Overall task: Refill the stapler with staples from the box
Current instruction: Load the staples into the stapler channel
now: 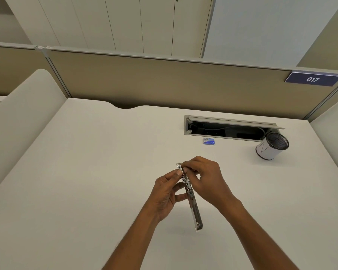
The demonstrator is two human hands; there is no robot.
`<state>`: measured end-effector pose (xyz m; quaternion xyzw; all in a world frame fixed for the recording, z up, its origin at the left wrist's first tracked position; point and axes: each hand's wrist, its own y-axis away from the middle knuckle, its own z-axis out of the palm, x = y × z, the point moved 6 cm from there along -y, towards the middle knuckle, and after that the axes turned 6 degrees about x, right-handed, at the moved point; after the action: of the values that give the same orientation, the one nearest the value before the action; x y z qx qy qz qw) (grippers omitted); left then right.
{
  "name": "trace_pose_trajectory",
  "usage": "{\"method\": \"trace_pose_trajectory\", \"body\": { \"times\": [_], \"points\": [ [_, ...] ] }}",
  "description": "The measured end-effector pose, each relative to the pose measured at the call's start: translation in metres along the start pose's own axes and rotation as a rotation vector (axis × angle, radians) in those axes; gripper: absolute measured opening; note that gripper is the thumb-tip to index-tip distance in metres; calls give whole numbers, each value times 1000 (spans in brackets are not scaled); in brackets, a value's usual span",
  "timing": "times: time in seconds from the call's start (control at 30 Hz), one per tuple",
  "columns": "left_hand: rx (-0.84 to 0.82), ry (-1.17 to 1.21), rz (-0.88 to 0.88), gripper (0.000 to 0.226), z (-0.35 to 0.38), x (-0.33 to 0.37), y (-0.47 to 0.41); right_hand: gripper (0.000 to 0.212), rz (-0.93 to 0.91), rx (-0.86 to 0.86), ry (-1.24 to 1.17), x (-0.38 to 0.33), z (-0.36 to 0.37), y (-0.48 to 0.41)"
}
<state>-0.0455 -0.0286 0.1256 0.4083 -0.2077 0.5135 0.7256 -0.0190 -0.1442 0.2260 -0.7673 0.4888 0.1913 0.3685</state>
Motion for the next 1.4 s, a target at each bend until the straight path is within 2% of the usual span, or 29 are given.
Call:
{"method": "trace_pose_trajectory", "body": {
  "times": [0.27, 0.63, 0.8, 0.97, 1.1, 1.3, 1.4],
  "points": [
    [0, -13, -17, 23, 0, -8, 4, 18, 33, -137, 40, 5, 2, 3],
    [-30, -46, -11, 38, 4, -10, 2, 17, 24, -247, 69, 7, -2, 10],
    [-8, -33, -20, 43, 4, -11, 2, 8, 13, -201, 3, 4, -7, 17],
    [-6, -44, -21, 34, 5, -9, 4, 8, 24, -127, -50, 6, -11, 21],
    [29, -37, -39, 37, 5, -8, 3, 9, 69, -58, -123, 10, -14, 25],
    [30, -27, -31, 32, 7, -7, 1, 22, 114, 60, -266, 11, -19, 39],
    [65, 22, -44, 29, 4, -6, -1, 18, 93, 68, -264, 10, -20, 46]
  ]
}}
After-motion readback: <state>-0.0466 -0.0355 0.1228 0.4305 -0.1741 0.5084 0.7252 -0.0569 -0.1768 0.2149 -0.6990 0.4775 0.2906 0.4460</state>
